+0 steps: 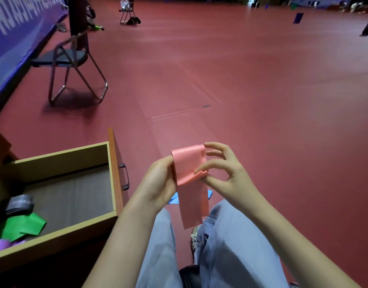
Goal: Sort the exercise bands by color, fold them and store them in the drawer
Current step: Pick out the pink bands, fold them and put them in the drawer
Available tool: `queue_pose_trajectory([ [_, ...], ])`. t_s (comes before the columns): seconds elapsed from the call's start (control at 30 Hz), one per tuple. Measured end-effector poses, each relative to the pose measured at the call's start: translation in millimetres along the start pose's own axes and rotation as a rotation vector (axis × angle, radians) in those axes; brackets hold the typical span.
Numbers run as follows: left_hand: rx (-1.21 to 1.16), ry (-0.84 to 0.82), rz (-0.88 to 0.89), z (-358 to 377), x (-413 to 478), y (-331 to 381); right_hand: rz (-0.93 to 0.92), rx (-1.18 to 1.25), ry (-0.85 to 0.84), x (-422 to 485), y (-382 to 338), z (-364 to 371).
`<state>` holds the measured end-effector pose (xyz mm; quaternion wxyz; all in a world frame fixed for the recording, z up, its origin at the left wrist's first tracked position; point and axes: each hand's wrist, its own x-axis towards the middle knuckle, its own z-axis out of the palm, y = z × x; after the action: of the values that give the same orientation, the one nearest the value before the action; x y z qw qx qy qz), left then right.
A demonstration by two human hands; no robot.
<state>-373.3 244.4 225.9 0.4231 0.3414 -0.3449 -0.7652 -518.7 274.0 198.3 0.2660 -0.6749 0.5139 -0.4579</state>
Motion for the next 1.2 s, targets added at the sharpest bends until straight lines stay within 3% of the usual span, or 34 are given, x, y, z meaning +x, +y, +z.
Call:
queue_pose_trajectory([
  [0.17, -0.188, -0.009, -0.032, -1, 0, -1, 0.067, 0.108, 0.004, -1, -2, 1],
  [0.23, -0.036, -0.028, -0.007, 1, -2, -5, 0.087, 0.146, 0.009, -3, -4, 4],
  [0.37, 0.308, 0.126, 0.165, 0, 0, -14, 0.077, 0.132, -0.025, -10, -4, 11],
  [0.53, 0.408, 0.196, 0.264, -2, -1, -7, 0.258, 0.469, 0.063, -16, -11, 15],
  [0.7, 0.440, 0.144, 0.284, 0, -4, -7, 0.301, 0.444, -0.079, -11, -18, 13],
  [0.8, 0.445, 0.117, 0.284, 1, -4, -7, 0.312, 0.470, -0.076, -9, -16, 13],
  [0.97, 0.465, 0.056, 0.258, -2, -8, -6, 0.312, 0.560, -0.009, -8, -15, 12],
  [1.2, 0.518, 0.007, -0.008, -14, -18, -26, 0.260, 0.546, 0.168, 0, -18, 13],
])
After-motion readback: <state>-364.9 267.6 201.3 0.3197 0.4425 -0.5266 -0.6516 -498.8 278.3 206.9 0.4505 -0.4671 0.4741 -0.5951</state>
